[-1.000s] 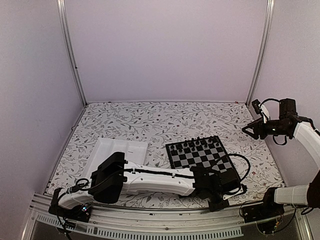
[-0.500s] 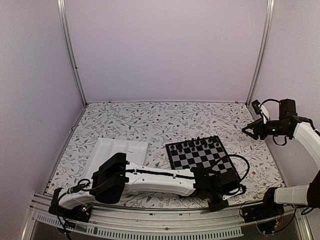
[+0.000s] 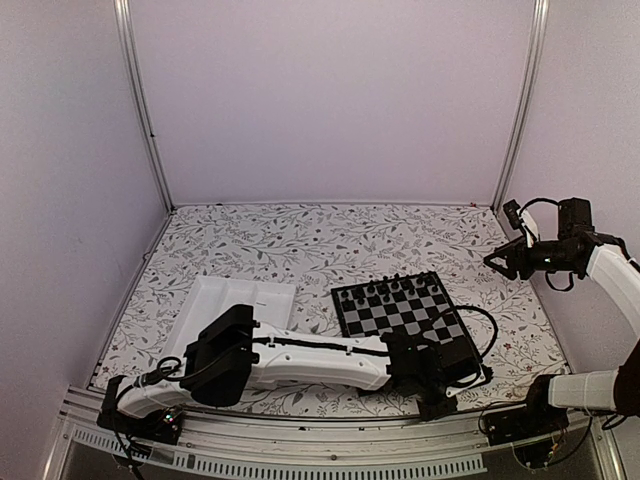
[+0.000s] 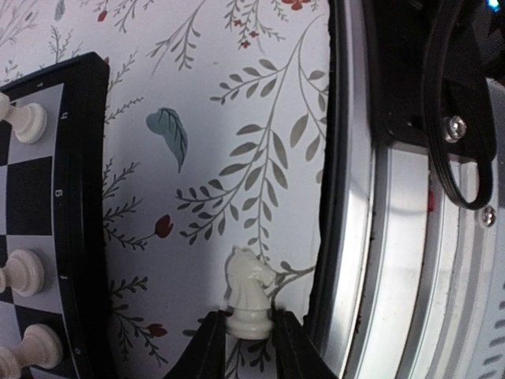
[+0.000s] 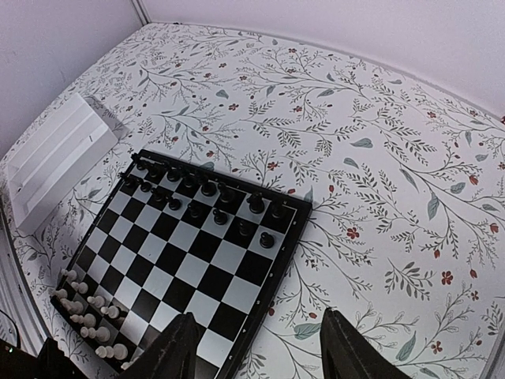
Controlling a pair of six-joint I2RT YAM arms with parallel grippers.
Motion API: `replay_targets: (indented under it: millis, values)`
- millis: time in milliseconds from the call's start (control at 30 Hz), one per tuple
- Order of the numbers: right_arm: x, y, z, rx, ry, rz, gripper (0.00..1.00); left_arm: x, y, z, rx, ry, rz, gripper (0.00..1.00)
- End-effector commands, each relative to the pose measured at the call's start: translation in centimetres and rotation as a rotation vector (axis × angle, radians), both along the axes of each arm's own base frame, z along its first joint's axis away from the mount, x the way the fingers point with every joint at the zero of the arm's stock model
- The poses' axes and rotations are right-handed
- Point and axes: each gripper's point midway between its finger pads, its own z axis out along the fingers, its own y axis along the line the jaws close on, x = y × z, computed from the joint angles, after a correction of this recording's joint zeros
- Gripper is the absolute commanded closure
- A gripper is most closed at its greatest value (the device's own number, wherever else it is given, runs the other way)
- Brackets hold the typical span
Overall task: Set up the chess pieces on the board
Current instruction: Pick up the chess piece at the center of the board, then place the chess piece on the chessboard.
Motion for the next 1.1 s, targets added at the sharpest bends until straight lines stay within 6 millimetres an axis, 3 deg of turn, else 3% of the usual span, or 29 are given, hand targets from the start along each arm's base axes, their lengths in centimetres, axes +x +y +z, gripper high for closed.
replay_targets:
  millis: [0, 133, 233, 367, 400, 533, 633, 800, 867, 1067]
  values:
    - [-0.2, 0.3, 0.0, 0.023, -0.002, 0.009, 0.44, 0.8, -0.2, -1.0, 0.000, 0.014, 0.007, 0.78]
    - [-0.2, 0.3, 0.0, 0.024, 0.001, 0.010, 0.44, 0.8, -0.3, -0.2, -0.014, 0.009, 0.008, 0.84]
    - [-0.3, 0.3, 0.5, 0.019, -0.007, 0.010, 0.44, 1.3, -0.5, 2.4, -0.063, -0.022, 0.020, 0.85]
    - [-0.6, 0.5, 2.9, 0.022, -0.034, 0.021, 0.44, 2.5, -0.6, 8.8, -0.218, -0.097, 0.067, 0.85]
    - [-0.8, 0.8, 3.7, 0.037, -0.035, 0.034, 0.44, 2.9, 0.0, 9.6, -0.240, -0.122, 0.086, 0.85]
    - [-1.2, 2.1, 6.4, 0.134, 0.011, 0.094, 0.43, 5.2, 1.1, 16.4, -0.415, -0.249, 0.182, 0.85]
    - [-1.5, 3.3, 7.3, 0.246, 0.094, 0.163, 0.43, 7.4, 2.6, 19.1, -0.470, -0.341, 0.266, 0.85]
    - [-2.9, 5.1, 7.5, 0.432, 0.257, 0.274, 0.44, 12.0, 5.1, 20.2, -0.474, -0.432, 0.419, 0.85]
    - [-3.1, 5.6, 7.0, 0.422, 0.272, 0.314, 0.44, 13.4, 5.6, 20.3, -0.478, -0.454, 0.458, 0.84]
    - [-4.6, 8.5, 6.4, 0.384, 0.302, 0.443, 0.43, 15.6, 5.9, 20.8, -0.476, -0.518, 0.515, 0.84]
